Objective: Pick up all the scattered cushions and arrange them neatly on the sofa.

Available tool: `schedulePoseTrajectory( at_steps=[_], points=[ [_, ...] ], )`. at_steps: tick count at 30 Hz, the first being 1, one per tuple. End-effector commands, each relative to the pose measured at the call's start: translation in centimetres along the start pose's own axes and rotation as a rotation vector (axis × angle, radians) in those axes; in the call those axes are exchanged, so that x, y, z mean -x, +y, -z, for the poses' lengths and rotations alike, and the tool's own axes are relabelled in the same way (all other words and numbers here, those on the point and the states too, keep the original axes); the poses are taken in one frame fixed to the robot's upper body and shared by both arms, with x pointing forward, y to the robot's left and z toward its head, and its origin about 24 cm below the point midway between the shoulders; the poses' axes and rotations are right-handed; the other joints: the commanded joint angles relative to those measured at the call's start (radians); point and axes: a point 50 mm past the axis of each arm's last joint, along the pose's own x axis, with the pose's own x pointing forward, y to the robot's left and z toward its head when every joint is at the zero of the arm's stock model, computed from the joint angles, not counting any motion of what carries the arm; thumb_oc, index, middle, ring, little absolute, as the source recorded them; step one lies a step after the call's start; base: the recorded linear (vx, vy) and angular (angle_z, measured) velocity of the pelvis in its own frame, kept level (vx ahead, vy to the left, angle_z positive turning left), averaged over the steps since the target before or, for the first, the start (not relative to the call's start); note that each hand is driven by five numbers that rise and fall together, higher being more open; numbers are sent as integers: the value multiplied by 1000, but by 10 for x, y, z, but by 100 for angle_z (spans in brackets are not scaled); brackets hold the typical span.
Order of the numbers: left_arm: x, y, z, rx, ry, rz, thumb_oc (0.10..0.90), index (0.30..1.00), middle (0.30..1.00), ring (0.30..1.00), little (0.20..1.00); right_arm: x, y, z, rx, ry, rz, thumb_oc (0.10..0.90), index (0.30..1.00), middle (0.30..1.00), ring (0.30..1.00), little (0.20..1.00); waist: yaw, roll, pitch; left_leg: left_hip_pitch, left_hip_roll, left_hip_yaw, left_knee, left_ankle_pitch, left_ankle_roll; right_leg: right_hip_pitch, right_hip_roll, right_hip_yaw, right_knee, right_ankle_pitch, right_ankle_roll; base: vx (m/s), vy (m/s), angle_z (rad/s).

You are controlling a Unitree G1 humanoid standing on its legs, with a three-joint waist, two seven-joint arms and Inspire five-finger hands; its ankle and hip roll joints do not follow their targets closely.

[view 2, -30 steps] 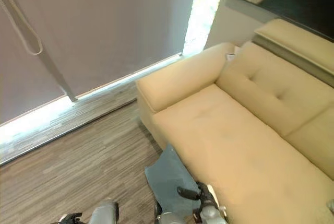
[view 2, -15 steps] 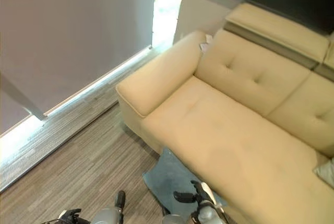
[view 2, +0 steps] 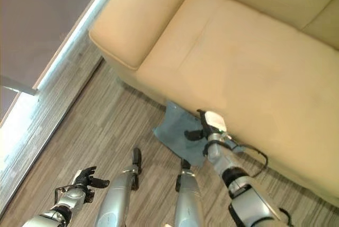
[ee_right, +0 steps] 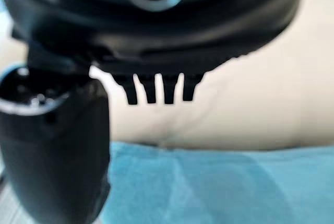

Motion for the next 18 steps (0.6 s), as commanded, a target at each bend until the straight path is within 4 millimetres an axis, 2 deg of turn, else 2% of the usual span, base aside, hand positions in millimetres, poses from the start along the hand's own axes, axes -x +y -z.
schedulePoseTrajectory(
  at_steps=[1, 2, 3, 5, 6, 9, 10, 12, 13, 14, 15, 16, 17, 18],
  points=[
    [2, 16, 21, -73, 53, -49, 800, 900, 900, 900, 900, -5, -12, -8, 35, -70, 45, 800, 900, 900, 900, 900, 24, 22, -51, -74, -1, -64, -18, -27, -47, -38, -73, 10, 40, -104, 58, -53, 48, 10],
    [2, 17, 22, -85, 53, -41, 800, 900, 900, 900, 900, -6, -13, -1, 40, -32, 33, 800, 900, 900, 900, 900, 29, 46, -44, -106, -5, -63, -22, -13, -51, -75, -81, 22, 57, -104, 60, -42, 43, 10],
    [2, 17, 21, -89, 49, -37, 800, 900, 900, 900, 900, -6, -12, 2, 55, -16, 25, 800, 900, 900, 900, 900, 33, 58, -38, -120, -7, -64, -26, -7, -52, -91, -82, 27, 68, -108, 60, -44, 55, 11],
    [1, 17, 19, -103, 38, -39, 800, 900, 900, 900, 900, -7, -8, 2, 78, -6, 4, 800, 900, 900, 900, 900, 39, 77, -24, -141, -11, -61, -30, 0, -53, -119, -85, 34, 84, -111, 62, -27, 29, 11],
    [1, 17, 19, -103, 38, -39, 800, 900, 900, 900, 900, -7, -8, 2, 78, -6, 4, 800, 900, 900, 900, 900, 39, 76, -25, -141, -11, -61, -30, -1, -53, -120, -85, 34, 84, -112, 62, -42, 41, 10],
    [-1, 12, 1, -111, -19, -32, 800, 900, 900, 900, 900, -9, -7, 10, 141, 61, 1, 800, 900, 900, 900, 900, 40, 109, 9, -192, -19, -54, -18, 3, -52, -182, -92, 53, 113, -111, 67, -41, 59, 5],
    [-3, 12, -11, -108, -49, -40, 800, 900, 900, 900, 900, -11, -11, 13, 182, 80, 15, 800, 900, 900, 900, 900, 39, 118, 18, -211, -21, -51, -10, 4, -53, -200, -95, 57, 122, -113, 69, -24, 33, -1],
    [-5, 10, -31, -100, -99, -43, 800, 900, 900, 900, 900, -12, -13, 19, 202, 125, 17, 800, 900, 900, 900, 900, 37, 130, 29, -237, -26, -48, 0, 7, -52, -227, -97, 65, 141, -116, 70, 0, 0, 0],
    [-5, 10, -31, -100, -99, -43, 800, 900, 900, 900, 900, -12, -13, 19, 202, 125, 17, 800, 900, 900, 900, 900, 37, 130, 29, -238, -26, -48, 1, 7, -52, -228, -97, 65, 142, -116, 70, 7, 24, 4],
    [-6, 5, -47, -110, -143, -28, 800, 900, 900, 900, 900, -12, -16, 24, 236, 158, -3, 800, 900, 900, 900, 900, 37, 138, 35, -258, -32, -47, 12, 7, -50, -250, -98, 79, 164, -119, 70, 12, 17, 8],
    [-6, 5, -47, -110, -143, -28, 800, 900, 900, 900, 900, -12, -16, 24, 236, 158, -3, 755, 832, 832, 832, 832, 38, 138, 35, -259, -33, -46, 12, 7, -50, -251, -98, 79, 164, -119, 70, 26, 10, 9],
    [-6, 1, -58, -135, -177, -12, 800, 900, 900, 900, 900, -10, -12, 29, 327, 173, -54, 665, 698, 698, 698, 698, 39, 142, 37, -274, -38, -46, 22, 5, -47, -263, -97, 85, 180, -124, 67, 24, -20, 7],
    [-6, 0, -64, -144, -190, -9, 800, 900, 900, 900, 900, -7, -7, 36, 386, 199, -96, 400, 300, 300, 300, 300, 40, 144, 39, -276, -41, -48, 23, 4, -46, -262, -97, 82, 181, -126, 67, 39, -22, 5],
    [-6, -2, -71, -157, -207, -5, 800, 900, 900, 900, 900, -4, -1, 40, 427, 220, -133, 400, 300, 300, 300, 300, 41, 147, 39, -272, -44, -49, 22, 3, -43, -258, -95, 81, 180, -127, 65, 43, -23, 7]
  ],
)
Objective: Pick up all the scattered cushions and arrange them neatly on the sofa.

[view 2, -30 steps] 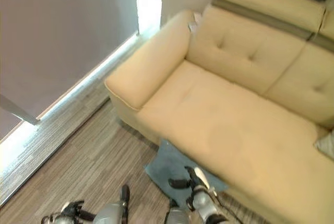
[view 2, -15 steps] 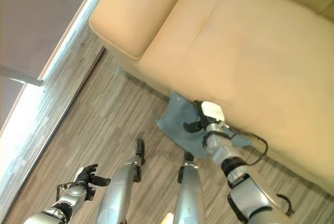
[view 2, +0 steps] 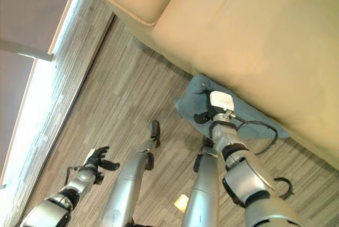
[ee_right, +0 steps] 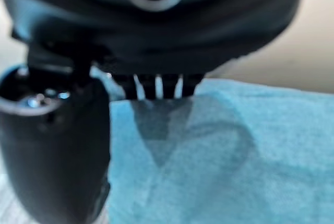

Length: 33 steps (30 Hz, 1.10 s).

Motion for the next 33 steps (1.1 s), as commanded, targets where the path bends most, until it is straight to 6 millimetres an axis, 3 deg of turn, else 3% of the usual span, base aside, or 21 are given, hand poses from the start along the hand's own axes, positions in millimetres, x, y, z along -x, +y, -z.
schedulePoseTrajectory(
  at_steps=[1, 8, 9, 10, 13, 14, 17, 20, 24, 29, 33],
  points=[
    [1, 10, 16, -44, 73, -48, 800, 900, 900, 900, 900, 24, 43, 41, 232, 129, -237, 400, 300, 300, 300, 300, -4, 65, -18, -62, 8, -51, -17, -28, -45, 9, -35, 44, 15, -86, 58, 53, -15, 8],
    [3, 4, 22, -105, 85, -47, 800, 900, 900, 900, 900, 46, 76, 46, 233, 151, -304, 400, 300, 300, 300, 300, -9, 41, -19, 22, 6, -63, -44, -35, -36, 109, -18, 22, -34, -76, 58, 48, -22, 7],
    [5, 4, 27, -109, 101, -53, 800, 900, 900, 900, 900, 54, 85, 50, 182, 176, -306, 400, 300, 300, 300, 300, -17, 18, -22, 65, 7, -67, -61, -39, -36, 159, -12, 9, -72, -67, 58, 32, -19, 11],
    [5, 4, 27, -109, 101, -53, 800, 900, 900, 900, 900, 54, 85, 50, 182, 176, -306, 400, 300, 300, 300, 300, -18, 18, -21, 66, 8, -67, -61, -39, -36, 160, -12, 9, -73, -67, 58, 65, -44, 10],
    [8, 5, 40, -104, 142, -58, 800, 900, 900, 900, 900, 66, 97, 56, 59, 234, -307, 400, 300, 300, 300, 300, -33, -24, -28, 135, 13, -74, -79, -50, -38, 241, -6, -11, -125, -54, 57, 100, -57, -1],
    [12, 5, 51, -98, 174, -57, 800, 900, 900, 900, 900, 71, 101, 57, -35, 252, -277, 400, 300, 300, 300, 300, -42, -54, -41, 187, 18, -75, -93, -60, -40, 305, -4, -19, -163, -45, 60, 160, -46, -1],
    [23, 4, 77, -82, 235, -55, 800, 900, 900, 900, 900, 80, 105, 56, -200, 262, -202, 400, 300, 300, 300, 300, -54, -98, -77, 283, 25, -74, -126, -77, -42, 417, -2, -33, -241, -29, 68, 185, -10, 3],
    [33, 1, 97, -31, 282, -59, 800, 900, 900, 900, 900, 91, 103, 52, -311, 220, -127, 400, 300, 300, 300, 300, -63, -135, -125, 365, 36, -68, -151, -96, -42, 523, 0, -47, -314, -16, 78, 182, 20, -13],
    [47, -2, 120, 32, 341, -56, 800, 900, 900, 900, 900, 108, 95, 62, -287, 153, -60, 400, 300, 300, 300, 300, -71, -185, -199, 457, 53, -55, -162, -127, -36, 627, 0, -53, -389, 4, 94, 175, 18, -14],
    [54, 0, 130, 52, 353, -57, 800, 900, 900, 900, 900, 121, 88, 80, -270, 165, -19, 400, 300, 300, 300, 300, -77, -213, -269, 545, 56, -31, -159, -168, -27, 702, -10, -45, -421, 17, 110, 139, 91, -16],
    [54, 9, 123, 109, 270, -47, 800, 900, 900, 900, 900, 137, 74, 103, -268, 207, 40, 400, 300, 300, 300, 300, -94, -229, -332, 650, 52, -2, -176, -215, 2, 752, -19, -45, -381, 14, 134, 153, 137, -12]
  ],
)
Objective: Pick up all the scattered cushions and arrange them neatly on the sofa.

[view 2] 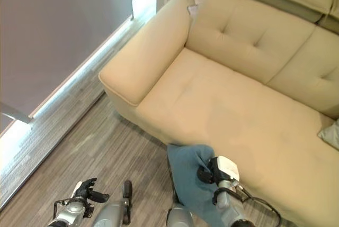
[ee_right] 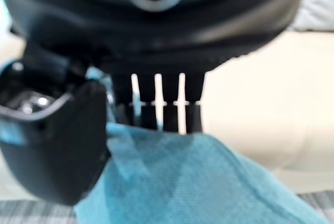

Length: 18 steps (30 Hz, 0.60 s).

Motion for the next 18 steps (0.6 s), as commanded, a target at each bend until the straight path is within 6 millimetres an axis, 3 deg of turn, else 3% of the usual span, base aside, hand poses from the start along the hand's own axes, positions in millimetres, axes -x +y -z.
schedulePoseTrajectory(
  at_steps=[1, 3, 4, 5, 6, 7, 8, 9, 10, 12, 13, 15, 18],
  points=[
    [3, 15, 5, 23, -41, 5, 800, 900, 900, 900, 900, -6, -74, 8, 4, -61, 316, 400, 300, 300, 300, 300, -28, -9, -127, 39, 38, -34, 58, -170, -6, 5, -60, 14, 159, -98, 91, 39, 78, -14],
    [4, 15, 7, 23, -45, 15, 800, 900, 900, 900, 900, -4, -73, 9, -6, -62, 313, 400, 300, 300, 300, 300, -30, -9, -122, 59, 41, -20, 60, -181, 3, -13, -56, 23, 217, -93, 98, 26, 70, -21],
    [1, 94, 30, 25, 102, -63, 800, 900, 900, 900, 900, -11, -86, 3, -8, -97, 289, 400, 300, 300, 300, 300, -55, 1, -122, 89, 46, 2, 60, -185, 2, -35, -45, 46, 276, -49, 113, 33, 113, -25],
    [1, 63, 33, 11, 102, -69, 800, 900, 900, 900, 900, -8, -86, 0, -42, -101, 322, 400, 300, 300, 300, 300, -56, 1, -108, 108, 51, 25, 62, -192, 11, -53, -44, 49, 325, -37, 116, 69, 128, -38],
    [1, 33, 25, -4, 66, -33, 800, 900, 900, 900, 900, -6, -98, -17, 0, -197, 373, 400, 300, 300, 300, 300, -57, 0, -92, 143, 50, 42, 64, -213, 23, -94, -43, 13, 387, -44, 107, 75, 83, -67],
    [1, 27, 23, -15, 56, -22, 800, 900, 900, 900, 900, -4, -107, -23, 20, -241, 403, 400, 300, 300, 300, 300, -62, 1, -94, 160, 44, 41, 65, -224, 24, -102, -38, 4, 393, -61, 101, 87, 49, -80],
    [1, 27, 23, -15, 56, -22, 800, 900, 900, 900, 900, -4, -107, -23, 20, -241, 403, 400, 300, 300, 300, 300, -62, 1, -93, 160, 43, 41, 65, -224, 24, -102, -38, 3, 393, -61, 101, 96, 13, -59],
    [1, 20, 19, -22, 47, -12, 800, 900, 900, 900, 900, -3, -121, -30, 40, -283, 448, 400, 300, 300, 300, 300, -71, 1, -94, 171, 38, 37, 69, -233, 24, -113, -18, 2, 378, -93, 88, 170, -54, -24],
    [-2, 14, 6, -13, 1, -4, 800, 900, 900, 900, 900, 1, -143, -43, 45, -361, 522, 400, 300, 300, 300, 300, -87, -9, -108, 178, 19, 24, 74, -238, 20, -123, 30, 16, 286, -118, 75, 214, -78, -4],
    [-3, 14, -4, 0, -51, -11, 800, 900, 900, 900, 900, 5, -148, -51, -1, -399, 537, 400, 300, 300, 300, 300, -87, -11, -117, 179, 18, 18, 81, -242, 13, -103, 31, 2, 223, -115, 68, 168, -94, -10],
    [-2, 15, -25, 50, -156, -10, 800, 900, 900, 900, 900, 16, -162, -75, -76, -539, 568, 400, 300, 300, 300, 300, -83, -12, -140, 193, 26, 22, 77, -245, 5, -67, 38, -10, 161, -114, 62, 113, -87, -4],
    [-1, 15, -24, 96, -157, -13, 800, 900, 900, 900, 900, 21, -166, -84, -104, -597, 564, 400, 300, 300, 300, 300, -81, -13, -160, 201, 31, 26, 60, -235, 0, -47, 47, -3, 119, -102, 59, 153, -102, 0],
    [0, 22, -43, 233, -241, -48, 800, 900, 900, 900, 900, 41, -181, -128, -199, -847, 565, 400, 300, 300, 300, 300, -73, -4, -213, 238, 66, 45, 12, -205, -30, 16, 64, -7, 29, -83, 50, 195, -117, -9]
  ],
)
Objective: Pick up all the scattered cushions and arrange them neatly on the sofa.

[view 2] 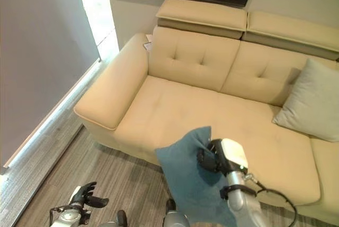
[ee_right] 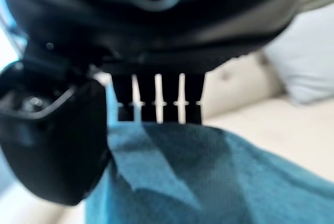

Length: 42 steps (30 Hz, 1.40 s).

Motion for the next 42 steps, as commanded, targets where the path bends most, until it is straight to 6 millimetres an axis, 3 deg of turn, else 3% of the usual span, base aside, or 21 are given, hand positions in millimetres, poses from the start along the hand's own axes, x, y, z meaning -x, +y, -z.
schedulePoseTrajectory(
  at_steps=[1, 2, 4, 5, 10, 20, 23, 30, 33, 38, 39, 40, 42],
  points=[
    [-8, 21, -54, 70, -228, -76, 800, 900, 900, 900, 900, -32, -89, -85, -141, -481, 378, 400, 300, 300, 300, 300, 17, -24, -125, 79, 0, -18, 85, -192, 8, 11, -32, 7, -13, -63, 80, 124, -74, -20],
    [-8, 22, -63, 107, -271, -94, 800, 900, 900, 900, 900, -31, -94, -100, -164, -558, 395, 400, 300, 300, 300, 300, 20, -22, -133, 84, 7, -15, 76, -187, 2, 23, -29, 5, -25, -63, 78, 98, -43, -22],
    [-7, 20, -65, 118, -276, -91, 800, 900, 900, 900, 900, -31, -95, -105, -180, -581, 395, 400, 300, 300, 300, 300, 21, -21, -135, 93, 11, -13, 68, -187, -1, 33, -25, 3, -35, -64, 76, 55, -29, -17],
    [-6, 17, -72, 153, -311, -93, 800, 900, 900, 900, 900, -29, -98, -122, -227, -663, 400, 400, 300, 300, 300, 300, 25, -21, -145, 102, 17, -13, 56, -182, -7, 52, -21, -2, -50, -67, 72, 35, -20, -6],
    [-4, 9, -89, 350, -368, -92, 800, 900, 900, 900, 900, -21, -101, -148, -327, -789, 416, 400, 300, 300, 300, 300, 29, -26, -154, 115, 24, -15, 33, -173, -16, 85, -14, -11, -82, -64, 68, 28, -17, 3],
    [-2, -22, -113, 484, -408, 69, 800, 900, 900, 900, 900, -7, -85, -169, -538, -889, 262, 400, 300, 300, 300, 300, 7, -41, -163, 119, 38, 2, 1, -160, -22, 82, -6, 1, -95, -49, 71, 0, 1, 3],
    [-2, -22, -125, 505, -440, 95, 800, 900, 900, 900, 900, -3, -86, -176, -574, -934, 223, 400, 300, 300, 300, 300, -6, -45, -168, 126, 40, 18, -13, -158, -24, 79, -3, 13, -101, -42, 76, 15, 6, -11],
    [-9, -13, -143, 793, -423, 136, 800, 900, 900, 900, 900, 2, -79, -193, -764, -1005, 69, 400, 300, 300, 300, 300, -36, -59, -181, 137, 45, 57, -52, -146, -30, 58, 8, 48, -120, -20, 84, 4, 6, -20],
    [-4, -31, -159, 899, -445, 292, 800, 900, 900, 900, 900, 3, -73, -197, -849, -1009, 3, 400, 300, 300, 300, 300, -48, -64, -180, 132, 43, 66, -68, -138, -30, 42, 9, 57, -128, -7, 90, -27, 3, -16],
    [15, -82, -182, 970, -463, 553, 800, 900, 900, 900, 900, 0, -64, -211, -935, -1015, -46, 400, 300, 300, 300, 300, -49, -76, -172, 114, 39, 65, -74, -132, -29, 29, 5, 62, -138, 3, 93, -36, -2, -6],
    [22, -92, -189, 951, -481, 599, 595, 592, 592, 592, 592, -1, -65, -213, -935, -1017, -39, 400, 300, 300, 300, 300, -48, -79, -168, 110, 37, 61, -75, -131, -28, 26, 3, 61, -137, 4, 93, -59, -16, -4],
    [27, -101, -195, 919, -499, 637, 554, 531, 531, 531, 531, -1, -66, -215, -938, -1025, -31, 400, 300, 300, 300, 300, -49, -81, -163, 106, 36, 58, -75, -129, -28, 22, 2, 62, -135, 5, 93, -55, -14, -4],
    [38, -117, -200, 862, -513, 707, 590, 585, 585, 585, 585, -2, -67, -220, -942, -1037, -20, 400, 300, 300, 300, 300, -47, -84, -154, 99, 35, 53, -75, -126, -27, 17, -1, 56, -133, 5, 93, -53, -12, -2]
  ],
)
